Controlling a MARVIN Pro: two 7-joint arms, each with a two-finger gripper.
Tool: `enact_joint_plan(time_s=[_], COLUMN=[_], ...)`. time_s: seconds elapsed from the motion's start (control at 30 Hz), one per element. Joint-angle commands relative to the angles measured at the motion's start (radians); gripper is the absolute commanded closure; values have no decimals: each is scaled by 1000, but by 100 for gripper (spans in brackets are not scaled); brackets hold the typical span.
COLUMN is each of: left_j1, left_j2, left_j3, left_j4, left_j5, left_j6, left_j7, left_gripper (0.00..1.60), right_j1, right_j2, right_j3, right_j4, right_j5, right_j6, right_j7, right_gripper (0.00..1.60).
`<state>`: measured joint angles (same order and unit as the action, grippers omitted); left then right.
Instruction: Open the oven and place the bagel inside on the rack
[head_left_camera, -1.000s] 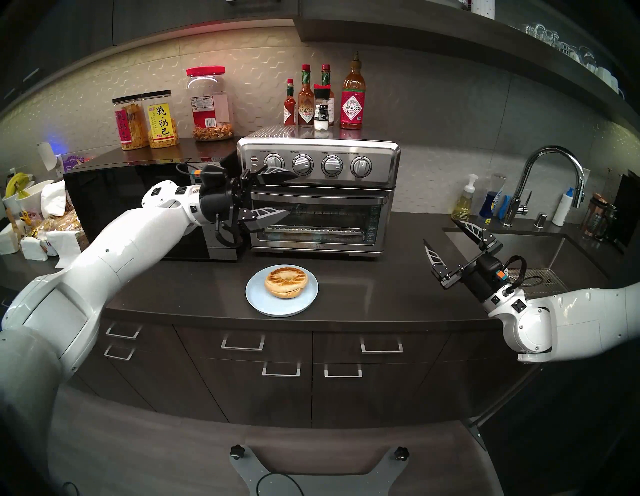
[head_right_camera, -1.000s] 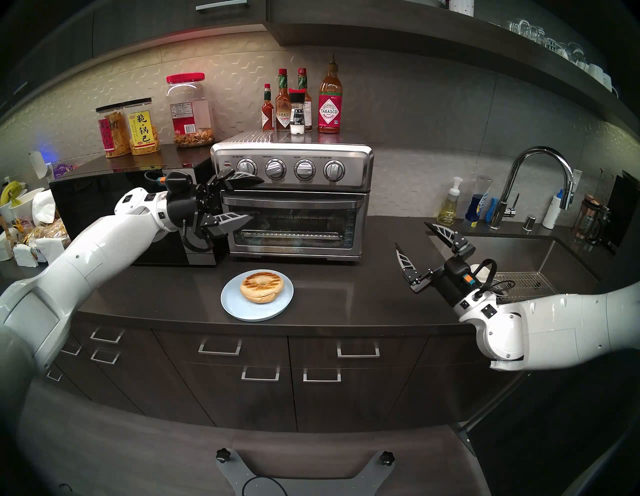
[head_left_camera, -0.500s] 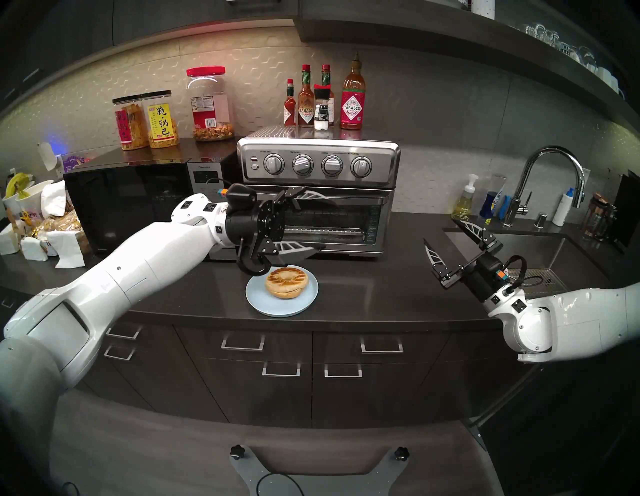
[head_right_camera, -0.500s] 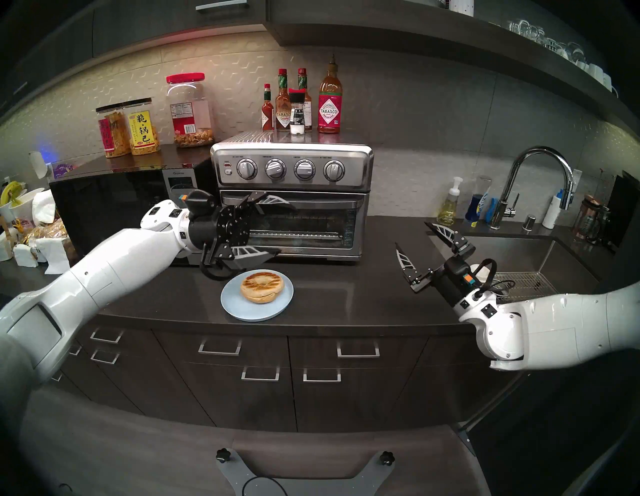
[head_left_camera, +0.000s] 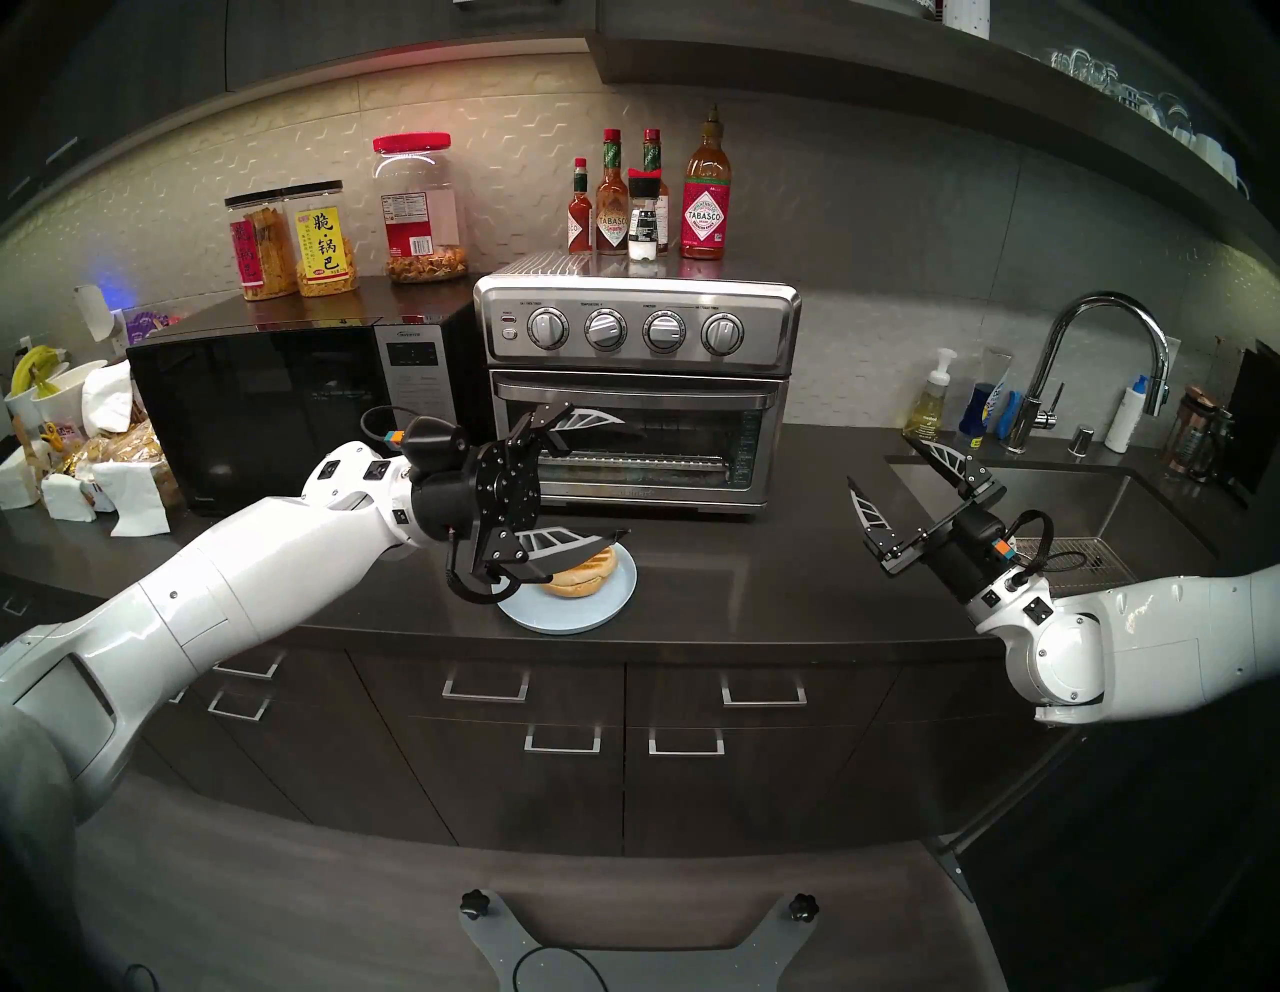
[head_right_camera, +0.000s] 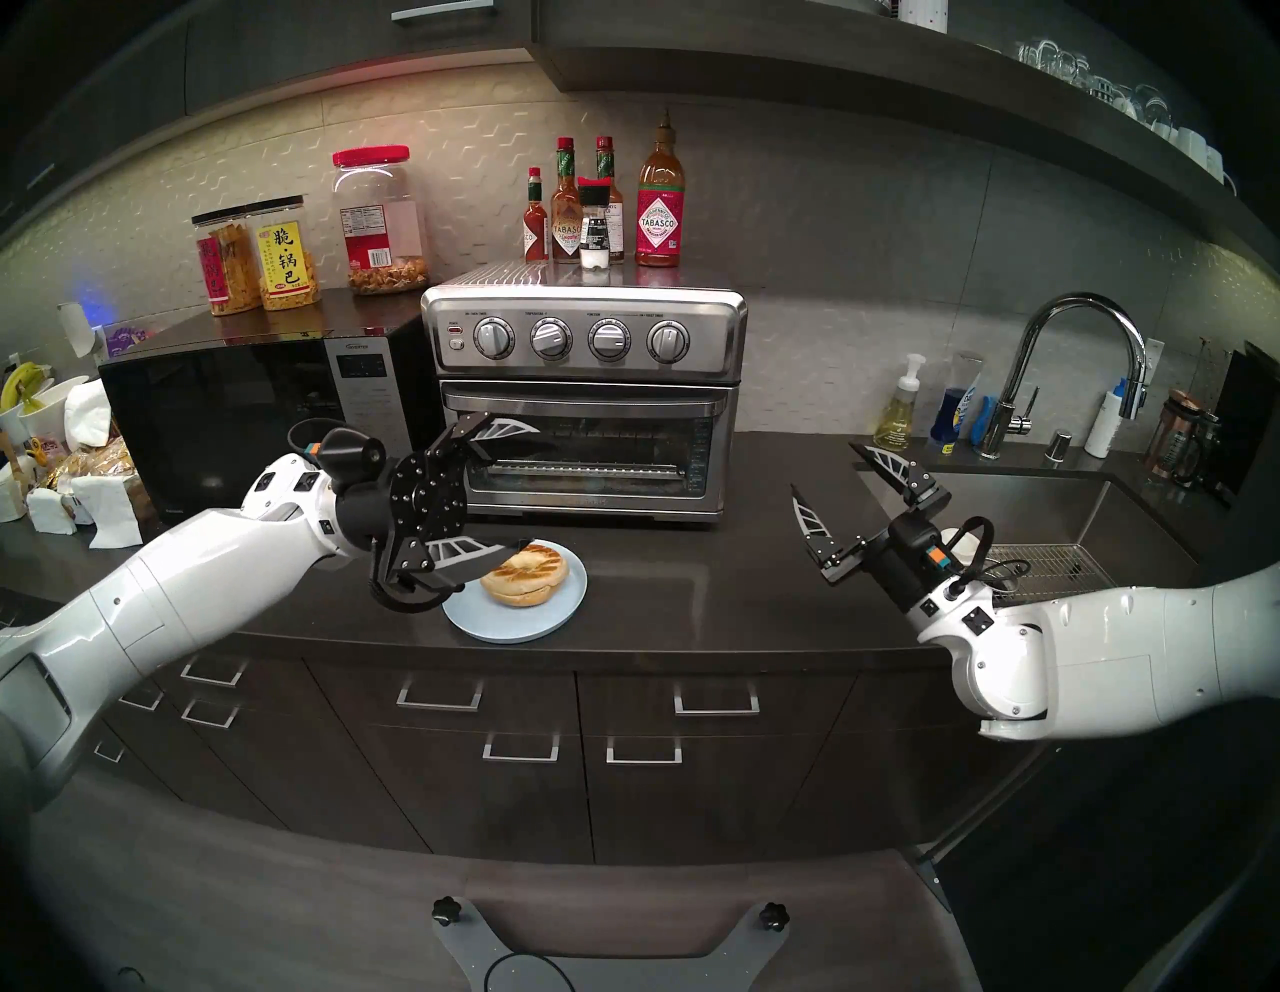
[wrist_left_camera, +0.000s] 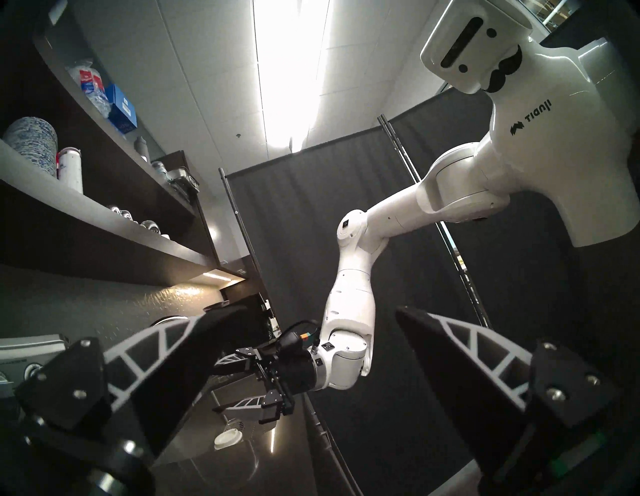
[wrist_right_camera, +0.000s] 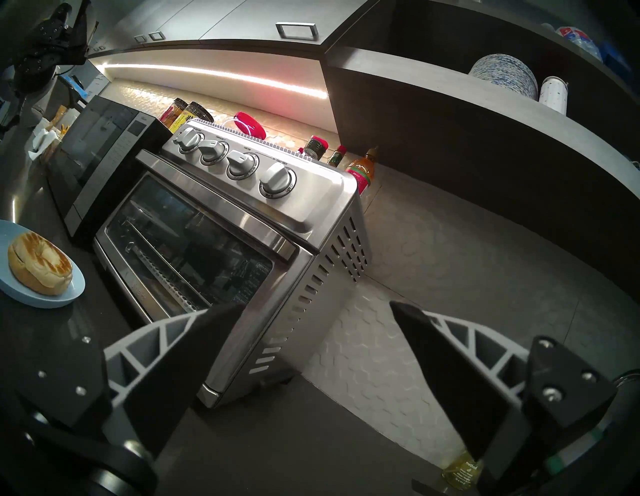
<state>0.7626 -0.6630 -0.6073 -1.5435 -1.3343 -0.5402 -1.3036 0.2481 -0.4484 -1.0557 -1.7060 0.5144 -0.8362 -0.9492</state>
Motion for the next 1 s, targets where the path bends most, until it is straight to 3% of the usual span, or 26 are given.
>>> enact_joint_plan(time_s=[0.0,0.27,0.5,0.97], left_j1=[88,116,111,109], left_j2=[112,213,280,280], left_j3=[-4,33,48,82], left_j4=[-112,-167,-111,-54], left_j5=[-20,17,18,16], left_j6=[-82,-149,-171,-249], left_j7=[-93,5,46,113], left_gripper=[0,0,0,0], right_j1=[16,17,17,18], right_j2=[2,3,3,3], right_j3=[12,12,12,12], right_j4=[-3,-4,-5,-6], right_j5=[4,7,9,11], right_j6=[-1,-1,-1,0], right_j7=[-3,-2,-2,-1], right_gripper=[0,0,0,0])
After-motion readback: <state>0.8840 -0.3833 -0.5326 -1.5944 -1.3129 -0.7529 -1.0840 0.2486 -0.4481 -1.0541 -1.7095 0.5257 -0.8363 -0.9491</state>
